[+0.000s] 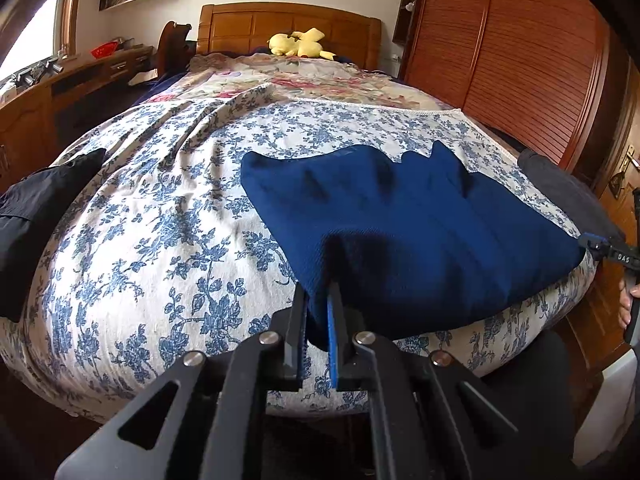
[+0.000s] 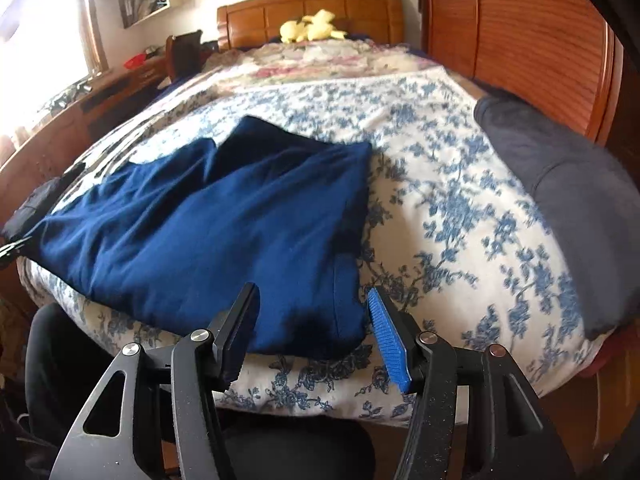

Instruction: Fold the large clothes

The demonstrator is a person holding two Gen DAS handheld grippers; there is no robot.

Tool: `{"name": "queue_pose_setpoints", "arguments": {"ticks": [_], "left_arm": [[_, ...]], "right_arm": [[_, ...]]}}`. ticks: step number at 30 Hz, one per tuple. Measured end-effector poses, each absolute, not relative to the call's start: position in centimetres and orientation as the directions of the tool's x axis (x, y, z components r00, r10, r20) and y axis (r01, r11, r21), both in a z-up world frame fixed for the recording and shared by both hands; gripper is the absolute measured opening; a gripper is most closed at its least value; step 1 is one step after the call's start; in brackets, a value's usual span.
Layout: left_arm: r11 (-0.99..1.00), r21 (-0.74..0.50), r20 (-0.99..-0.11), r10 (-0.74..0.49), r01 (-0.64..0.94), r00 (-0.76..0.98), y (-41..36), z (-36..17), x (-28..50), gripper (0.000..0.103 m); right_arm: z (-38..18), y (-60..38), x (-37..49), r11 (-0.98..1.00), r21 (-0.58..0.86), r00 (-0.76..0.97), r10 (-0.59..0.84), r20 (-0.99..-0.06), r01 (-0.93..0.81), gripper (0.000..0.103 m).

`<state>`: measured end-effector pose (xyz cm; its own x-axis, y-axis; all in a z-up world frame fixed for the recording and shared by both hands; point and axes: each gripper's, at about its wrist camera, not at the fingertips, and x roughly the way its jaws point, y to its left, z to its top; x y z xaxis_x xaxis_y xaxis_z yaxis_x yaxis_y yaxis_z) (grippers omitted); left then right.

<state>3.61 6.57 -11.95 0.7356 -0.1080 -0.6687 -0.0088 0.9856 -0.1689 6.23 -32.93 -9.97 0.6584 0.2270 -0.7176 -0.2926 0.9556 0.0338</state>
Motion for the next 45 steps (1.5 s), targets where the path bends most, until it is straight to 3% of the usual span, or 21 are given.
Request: {"name": "queue_pose_setpoints", "arguments": {"ticks": [16,24,30,36,45], "left_arm": [[0.988,-0.15,-0.721,-0.092,-0.024,0.686,6.7,-13.5,4.6,0.007],[0.99,-0.134,-0.745,-0.078,-0.033,0.662,6.5,-14.3,4.8,0.008],[0.988,-0.155,-0.731,-0.115,0.0,0.673,6.5,-13.9,4.7,0.006],[0.976,-0.21,-0.658,-0.178,0.049,0.731,5.9,-10.2,5.4,0.003],[0.956,-0.182,-0.56,-0.294,0.232,0.774,-2.3,-1.8,10.2,0.002]], "right_arm": [[-11.3,-21.1,9.5,0.859,0.036,0.593,0.382,-0.708,-0.511,0.059],[-14.4,-17.5,10.3,0.833,0.078,0.534,0.42,-0.734,-0.548,0.06],[-15.9,-16.7,9.9,0.824,0.029,0.515,0.381,-0.768,-0.566,0.06],[-17.0,-16.8,10.0,0.818,0.024,0.506,0.378,-0.776,-0.575,0.06],[-14.3,-21.1,9.0,0.859,0.068,0.566,0.392,-0.725,-0.508,0.059]]}}
